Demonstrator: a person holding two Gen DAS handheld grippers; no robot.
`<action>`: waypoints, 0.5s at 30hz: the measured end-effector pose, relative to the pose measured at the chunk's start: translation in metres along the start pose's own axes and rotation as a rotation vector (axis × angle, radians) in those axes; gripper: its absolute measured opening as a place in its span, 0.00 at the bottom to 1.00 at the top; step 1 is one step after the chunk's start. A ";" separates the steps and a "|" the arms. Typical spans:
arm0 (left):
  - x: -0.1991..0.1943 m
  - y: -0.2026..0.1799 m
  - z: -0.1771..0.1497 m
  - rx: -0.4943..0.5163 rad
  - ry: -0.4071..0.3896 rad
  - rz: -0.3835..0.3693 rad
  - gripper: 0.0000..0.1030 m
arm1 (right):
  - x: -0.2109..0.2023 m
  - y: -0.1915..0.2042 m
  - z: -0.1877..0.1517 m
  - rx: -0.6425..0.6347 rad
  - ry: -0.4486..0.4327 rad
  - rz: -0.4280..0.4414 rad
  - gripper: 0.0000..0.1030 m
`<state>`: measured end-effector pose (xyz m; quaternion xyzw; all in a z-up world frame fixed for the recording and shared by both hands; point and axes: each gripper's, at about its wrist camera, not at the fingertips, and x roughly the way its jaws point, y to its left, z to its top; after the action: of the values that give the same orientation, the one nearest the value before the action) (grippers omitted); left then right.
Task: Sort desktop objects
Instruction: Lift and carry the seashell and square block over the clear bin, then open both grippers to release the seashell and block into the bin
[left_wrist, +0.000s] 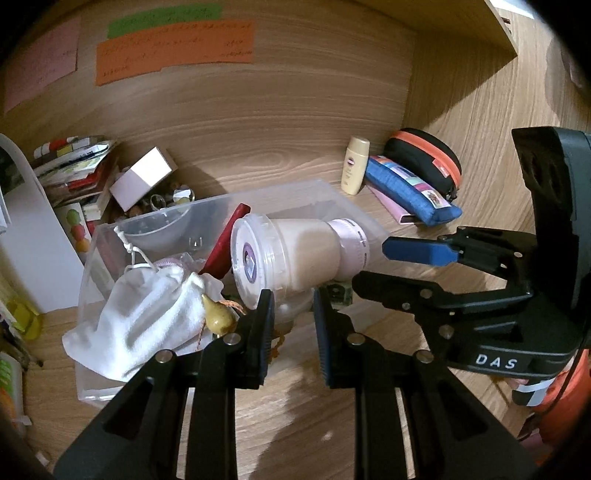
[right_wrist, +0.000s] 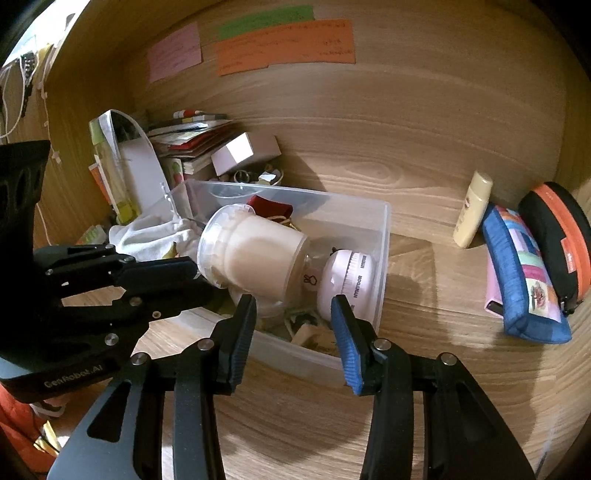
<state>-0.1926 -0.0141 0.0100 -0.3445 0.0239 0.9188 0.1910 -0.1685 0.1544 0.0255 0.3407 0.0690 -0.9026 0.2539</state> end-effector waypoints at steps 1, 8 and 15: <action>0.000 0.000 0.000 -0.002 0.001 -0.002 0.20 | -0.001 0.001 0.000 -0.002 -0.001 -0.003 0.46; -0.014 0.000 0.002 -0.007 -0.026 -0.009 0.25 | -0.013 0.012 0.001 -0.041 -0.025 -0.019 0.59; -0.031 0.008 0.004 -0.045 -0.082 0.026 0.47 | -0.029 0.013 0.002 -0.026 -0.061 -0.053 0.75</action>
<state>-0.1764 -0.0310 0.0327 -0.3104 -0.0001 0.9349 0.1722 -0.1449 0.1545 0.0462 0.3078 0.0820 -0.9180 0.2362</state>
